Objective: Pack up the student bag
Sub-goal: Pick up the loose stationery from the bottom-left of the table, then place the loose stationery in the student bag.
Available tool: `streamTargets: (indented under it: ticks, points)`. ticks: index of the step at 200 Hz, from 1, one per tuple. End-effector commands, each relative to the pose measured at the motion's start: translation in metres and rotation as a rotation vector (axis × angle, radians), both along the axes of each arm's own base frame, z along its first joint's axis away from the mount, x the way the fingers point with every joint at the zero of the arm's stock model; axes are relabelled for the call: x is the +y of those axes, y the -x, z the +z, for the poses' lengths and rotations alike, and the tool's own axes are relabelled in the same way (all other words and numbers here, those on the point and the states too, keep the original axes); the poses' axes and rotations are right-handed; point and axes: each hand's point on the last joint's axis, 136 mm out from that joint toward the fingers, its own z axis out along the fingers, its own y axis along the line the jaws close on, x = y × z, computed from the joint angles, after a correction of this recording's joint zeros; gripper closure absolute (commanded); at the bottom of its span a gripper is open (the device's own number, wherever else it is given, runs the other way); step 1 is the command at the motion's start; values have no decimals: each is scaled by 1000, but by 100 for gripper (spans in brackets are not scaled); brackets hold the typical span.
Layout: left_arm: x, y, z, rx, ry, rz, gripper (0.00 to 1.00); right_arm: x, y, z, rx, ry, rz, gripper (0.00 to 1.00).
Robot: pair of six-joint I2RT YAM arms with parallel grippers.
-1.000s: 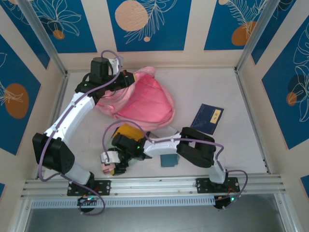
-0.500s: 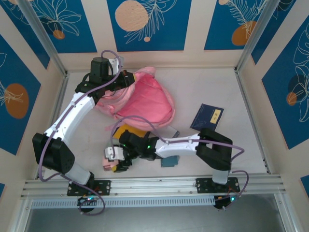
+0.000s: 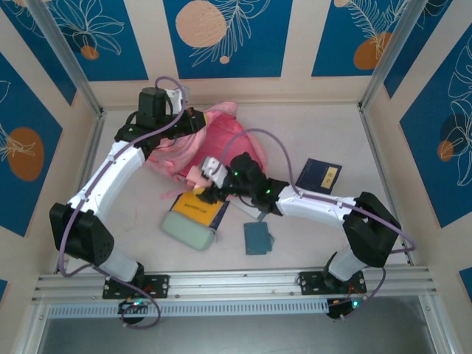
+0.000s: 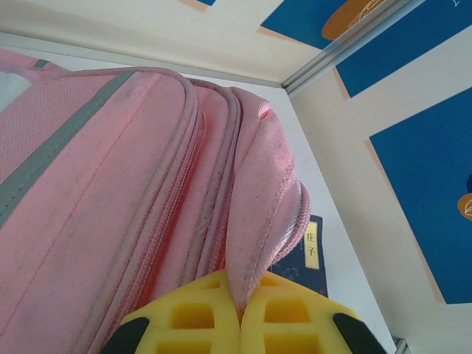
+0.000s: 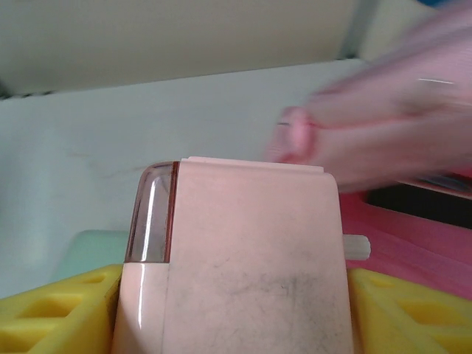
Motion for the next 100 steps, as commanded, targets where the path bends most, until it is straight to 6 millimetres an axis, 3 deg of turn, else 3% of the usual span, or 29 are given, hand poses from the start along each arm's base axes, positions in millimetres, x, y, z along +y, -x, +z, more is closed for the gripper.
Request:
streamTargets:
  ticks: [1, 42, 75, 100]
  points:
    - [10, 5, 48, -134, 17, 9, 100, -17, -31, 23, 6, -101, -123, 38]
    - [6, 13, 68, -165, 52, -26, 100, -19, -87, 0, 61, -45, -231, 39]
    - [2, 17, 79, -181, 75, -54, 100, 9, -118, -11, 120, -58, -245, 39]
    - [1, 20, 88, -194, 89, -67, 100, 41, -134, -34, 185, -49, -230, 39]
